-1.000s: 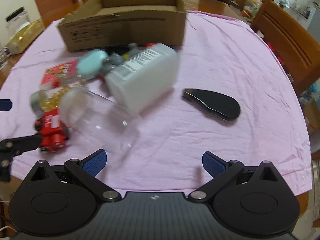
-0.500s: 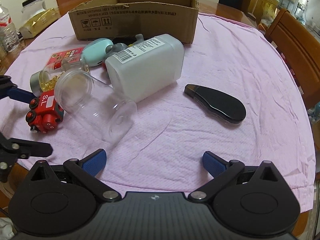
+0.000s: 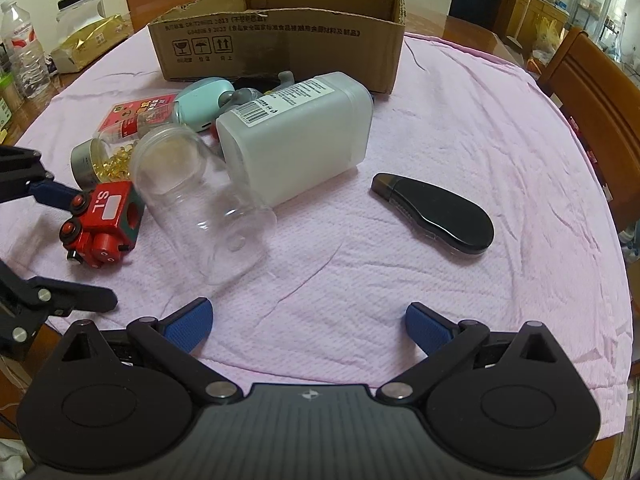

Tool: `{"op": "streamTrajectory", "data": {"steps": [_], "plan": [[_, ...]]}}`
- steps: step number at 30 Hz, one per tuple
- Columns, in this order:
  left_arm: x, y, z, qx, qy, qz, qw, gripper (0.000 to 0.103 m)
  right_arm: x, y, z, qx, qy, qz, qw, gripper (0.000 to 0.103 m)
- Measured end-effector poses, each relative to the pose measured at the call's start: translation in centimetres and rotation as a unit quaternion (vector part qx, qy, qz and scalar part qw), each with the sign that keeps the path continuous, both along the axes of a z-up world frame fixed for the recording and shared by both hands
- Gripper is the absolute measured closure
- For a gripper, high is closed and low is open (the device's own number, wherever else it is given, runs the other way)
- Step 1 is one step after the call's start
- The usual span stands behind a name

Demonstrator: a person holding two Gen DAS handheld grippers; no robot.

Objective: Organize rigid objects
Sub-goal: 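Lower the left gripper over the red S.L toy train and close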

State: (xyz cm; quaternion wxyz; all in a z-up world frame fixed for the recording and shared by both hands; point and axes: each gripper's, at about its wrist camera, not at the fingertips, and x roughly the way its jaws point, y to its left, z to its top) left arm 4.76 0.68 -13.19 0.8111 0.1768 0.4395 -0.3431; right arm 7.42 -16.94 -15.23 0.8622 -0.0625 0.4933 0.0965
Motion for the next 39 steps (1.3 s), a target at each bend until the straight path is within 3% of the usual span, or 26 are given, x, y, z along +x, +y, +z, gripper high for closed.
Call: {"op": "streamTrajectory", "data": {"steps": [4,10,15,20,26,32,39], "plan": [[0.0,-0.1,0.3,-0.001,-0.005,0.000,1.0000,0.045,0.0,0.0,0.0,0.000,-0.001,0.000,1.000,0.000],[-1.4,-0.5,0.5,0.010,0.011,-0.040,0.9991,0.045,0.0,0.0,0.0,0.000,0.002,0.003,1.000,0.000],[-0.9,-0.3,0.3,0.012,0.008,-0.032,0.9994,0.042,0.2,0.0,0.2,-0.003,0.015,0.016,1.000,0.000],[-0.6,-0.5,0.0,0.014,-0.006,-0.032,0.9994,0.028,0.0,-0.1,0.2,-0.002,0.015,0.019,1.000,0.000],[-0.4,-0.6,0.0,0.000,-0.003,-0.046,0.9989,0.042,0.0,0.0,0.2,-0.003,0.016,0.016,1.000,0.000],[-0.8,0.2,0.1,0.005,0.000,-0.022,0.9997,0.042,0.2,0.4,0.2,-0.003,0.025,0.014,1.000,0.000],[-1.0,4.6,0.3,0.013,0.012,0.065,0.9977,0.042,-0.3,2.6,1.4,0.047,0.035,0.061,0.996,0.000]]}}
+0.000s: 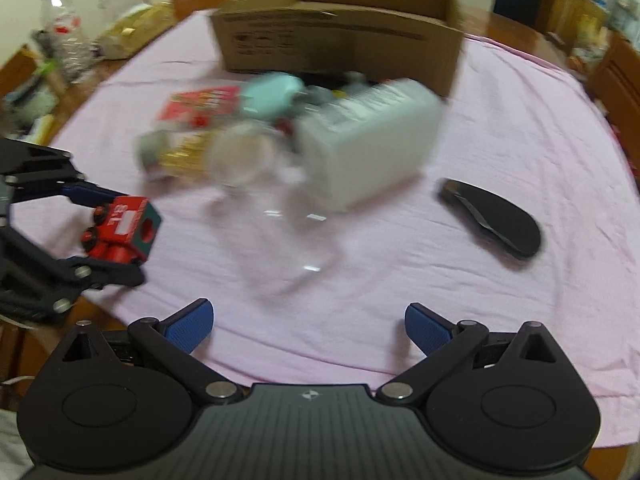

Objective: Organize rigid objects
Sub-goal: 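Lower the left gripper over the red S.L toy train and close, then lift the red train with the left gripper while the right grasps the black case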

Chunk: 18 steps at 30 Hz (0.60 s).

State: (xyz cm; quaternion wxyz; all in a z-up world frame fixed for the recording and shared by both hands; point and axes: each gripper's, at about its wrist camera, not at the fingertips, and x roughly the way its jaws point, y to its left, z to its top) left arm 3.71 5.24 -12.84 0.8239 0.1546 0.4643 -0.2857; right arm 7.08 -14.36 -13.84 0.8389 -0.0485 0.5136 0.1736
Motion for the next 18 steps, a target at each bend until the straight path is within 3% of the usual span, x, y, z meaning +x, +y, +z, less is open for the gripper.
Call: {"op": "streamTrajectory", "data": {"steps": [2,7,13,18], "plan": [[0.3,1.4,0.0,0.001,0.001,0.028,0.9996,0.042,0.0,1.0,0.3,0.017,0.004,0.019,1.000,0.000],[1.1,3.5,0.0,0.002,-0.006,0.076,0.9971,0.042,0.5,1.5,0.1,-0.018,0.002,0.006,1.000,0.000],[2.1,4.3,-0.1,-0.006,-0.016,0.116,0.9931,0.042,0.7,-2.8,0.2,-0.062,-0.017,-0.103,0.993,0.000],[3.1,4.5,-0.3,-0.010,-0.016,0.136,0.9905,0.042,2.0,-6.4,-0.6,-0.078,-0.040,-0.199,0.976,0.000]]}}
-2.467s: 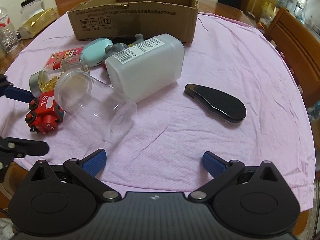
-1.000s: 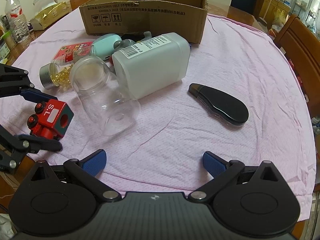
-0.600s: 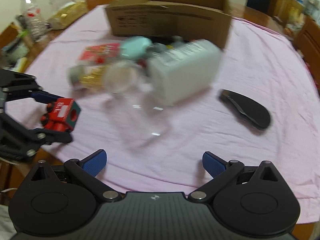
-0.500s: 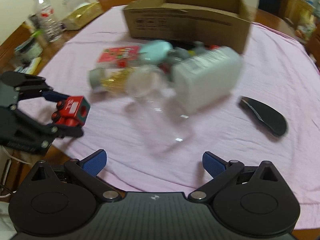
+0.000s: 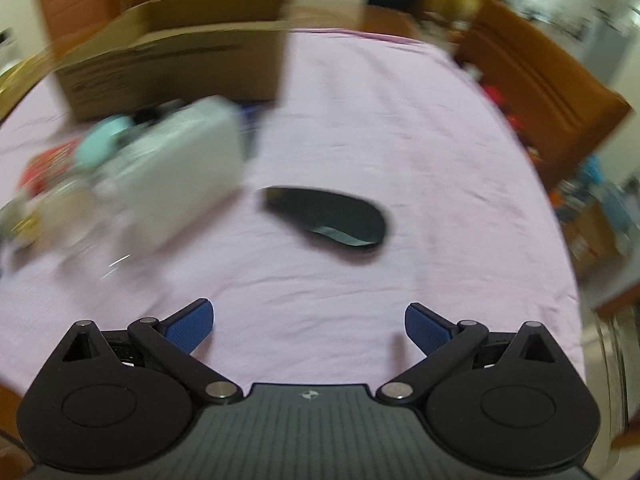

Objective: Organize rigid objects
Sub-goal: 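Lift the red train with the left gripper while the right grasps the black case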

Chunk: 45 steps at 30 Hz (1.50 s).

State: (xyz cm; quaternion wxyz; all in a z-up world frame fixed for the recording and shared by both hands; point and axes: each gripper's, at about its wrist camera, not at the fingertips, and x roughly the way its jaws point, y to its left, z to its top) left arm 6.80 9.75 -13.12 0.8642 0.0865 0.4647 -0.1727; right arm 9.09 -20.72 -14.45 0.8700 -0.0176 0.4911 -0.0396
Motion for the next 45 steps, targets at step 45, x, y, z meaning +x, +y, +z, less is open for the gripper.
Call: {"op": "streamTrajectory", "data": {"steps": [45], "plan": [[4.1,-0.7,1.3,0.013,0.020,-0.008,0.9997,0.042,5.1,-1.0,1.2,0.009,-0.019,0.011,1.000,0.011]]}}
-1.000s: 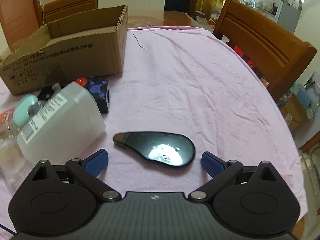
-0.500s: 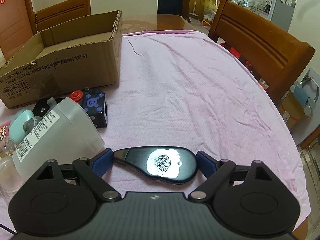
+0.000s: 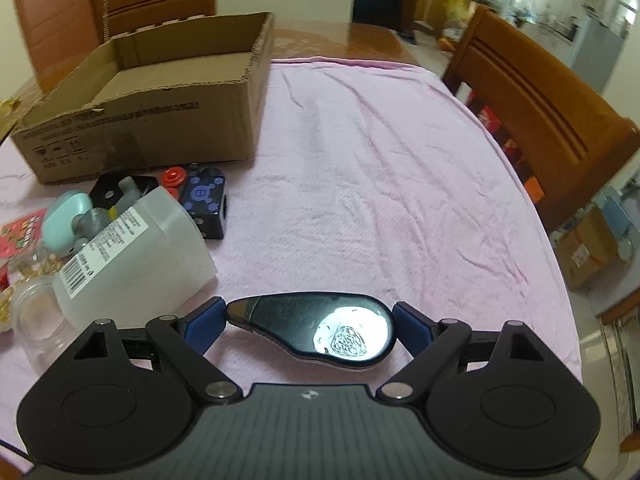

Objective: Organize rigid objects
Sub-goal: 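Lift the red train with the left gripper while the right grasps the black case, then carry both items over the cardboard box and open both grippers to drop them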

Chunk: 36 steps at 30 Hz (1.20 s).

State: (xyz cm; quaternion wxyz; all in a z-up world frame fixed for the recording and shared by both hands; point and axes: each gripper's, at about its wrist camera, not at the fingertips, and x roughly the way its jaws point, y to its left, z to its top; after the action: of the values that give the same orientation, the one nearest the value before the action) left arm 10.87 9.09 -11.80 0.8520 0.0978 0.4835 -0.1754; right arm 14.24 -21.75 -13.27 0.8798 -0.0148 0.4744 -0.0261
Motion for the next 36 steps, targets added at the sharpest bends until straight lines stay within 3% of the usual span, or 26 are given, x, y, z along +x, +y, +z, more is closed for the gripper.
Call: {"op": "streamTrajectory", "data": {"steps": [10,20,28,36], "plan": [[0.0,-0.8,1.0,0.019,0.001,0.030,0.9994,0.042,0.8,-0.5,1.3,0.004,0.008,0.067,0.998,0.011],[1.6,-1.6,6.8,0.016,-0.005,0.002,0.9999,0.042,2.0,-0.7,6.3,0.004,-0.009,0.135,0.991,0.011],[7.1,-4.6,10.8,0.007,-0.024,-0.032,0.9992,0.042,5.2,0.9,10.9,0.032,-0.041,0.198,0.979,0.011],[14.5,-8.2,10.5,0.014,-0.042,-0.033,0.9985,0.042,9.5,3.4,13.0,0.040,-0.070,0.243,0.967,0.011]]}}
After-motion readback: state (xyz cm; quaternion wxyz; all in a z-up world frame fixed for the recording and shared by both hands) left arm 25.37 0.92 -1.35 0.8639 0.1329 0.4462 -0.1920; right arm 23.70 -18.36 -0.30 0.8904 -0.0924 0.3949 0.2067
